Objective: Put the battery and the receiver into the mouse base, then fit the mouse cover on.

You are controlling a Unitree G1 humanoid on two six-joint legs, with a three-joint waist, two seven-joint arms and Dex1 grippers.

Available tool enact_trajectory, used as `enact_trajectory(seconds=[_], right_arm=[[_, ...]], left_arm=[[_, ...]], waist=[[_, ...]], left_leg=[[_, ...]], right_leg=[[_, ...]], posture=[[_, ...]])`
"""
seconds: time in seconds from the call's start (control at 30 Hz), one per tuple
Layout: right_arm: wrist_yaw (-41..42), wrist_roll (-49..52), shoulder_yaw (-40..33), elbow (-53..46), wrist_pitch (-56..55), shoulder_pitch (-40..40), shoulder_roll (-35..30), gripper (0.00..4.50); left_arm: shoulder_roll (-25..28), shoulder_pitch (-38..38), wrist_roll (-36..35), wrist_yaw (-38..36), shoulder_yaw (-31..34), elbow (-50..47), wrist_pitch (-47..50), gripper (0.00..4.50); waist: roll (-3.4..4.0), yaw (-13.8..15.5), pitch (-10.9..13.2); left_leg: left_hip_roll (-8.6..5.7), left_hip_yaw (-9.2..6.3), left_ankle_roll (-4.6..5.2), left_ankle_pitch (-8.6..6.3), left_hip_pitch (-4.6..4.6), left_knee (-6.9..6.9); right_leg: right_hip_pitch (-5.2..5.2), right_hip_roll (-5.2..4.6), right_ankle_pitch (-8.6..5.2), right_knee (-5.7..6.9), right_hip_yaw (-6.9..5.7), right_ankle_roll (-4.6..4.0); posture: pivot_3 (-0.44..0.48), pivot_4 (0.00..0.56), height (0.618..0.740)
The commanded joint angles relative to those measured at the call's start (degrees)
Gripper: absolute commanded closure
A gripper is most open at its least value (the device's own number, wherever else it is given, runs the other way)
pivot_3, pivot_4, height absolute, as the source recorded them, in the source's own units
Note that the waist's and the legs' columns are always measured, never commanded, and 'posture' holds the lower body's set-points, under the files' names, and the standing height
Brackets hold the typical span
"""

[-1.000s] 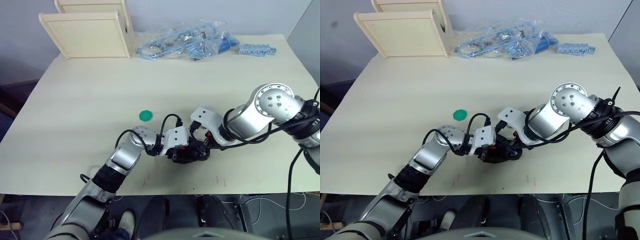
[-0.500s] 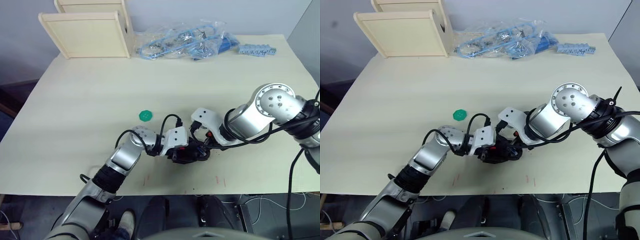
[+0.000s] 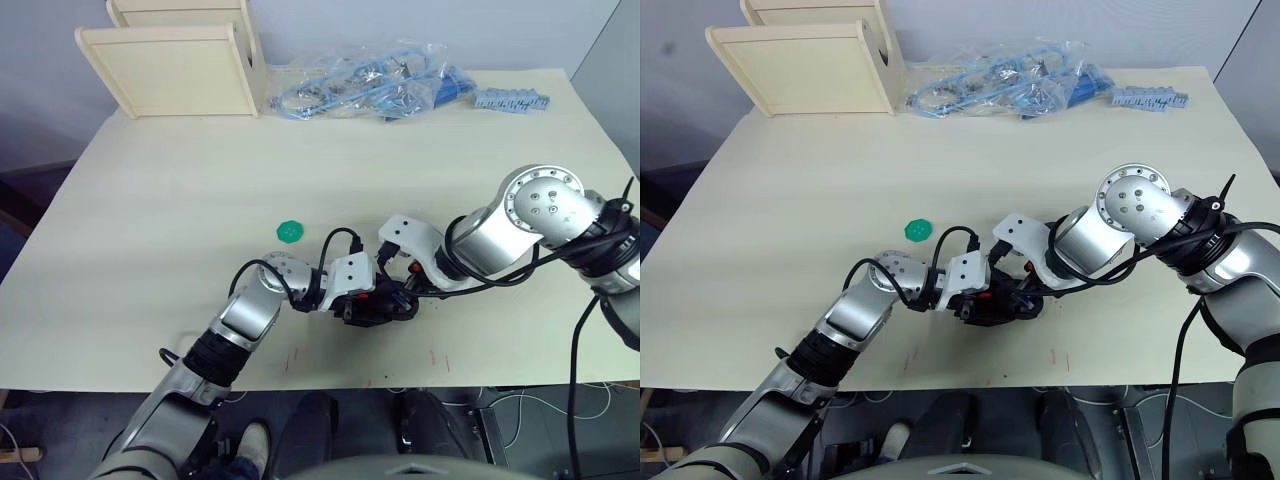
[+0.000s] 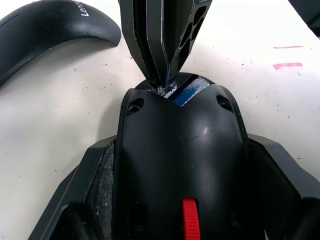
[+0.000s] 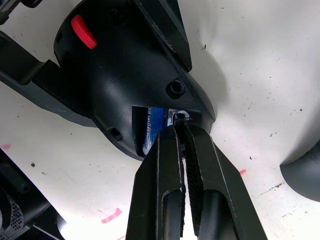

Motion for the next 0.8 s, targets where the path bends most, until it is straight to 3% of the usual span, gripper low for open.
enact_trajectory(seconds=[0.03,0.37,0.8], right_arm=[[0.1,2.7,0.0,-1.0,-0.1,0.4,-1.5,4.50],[1.4,4.5,1.9,-1.7,-0.4,0.0,-2.6,4.50],[0.3,-3.3,-1.1,-0.6,1.8,0.3,-2.0,4.50]], left_arm=[[0.2,0.9,1.1,-0.1,-2.0,1.0,0.6,1.46],[0.4,1.0,1.2,-0.4,-2.0,1.1,0.5,1.46],[0.3,1.1,1.2,-0.3,-2.2,1.2,0.2,1.46]], waist=[[0.00,0.1,0.0],[0.00,0.2,0.0],[0.00,0.2,0.0]], left_leg=[[0.00,0.00,0.00,0.00,0.00,0.00],[0.01,0.00,0.00,0.00,-0.04,-0.02],[0.01,0.01,0.00,0.00,-0.04,-0.02]], right_leg=[[0.00,0.00,0.00,-0.01,0.00,0.00],[0.00,-0.01,0.00,-0.08,-0.01,0.00],[0.00,-0.02,0.00,-0.07,-0.01,0.00]], posture=[[0.000,0.150,0.740],[0.000,0.150,0.740],[0.000,0.150,0.740]])
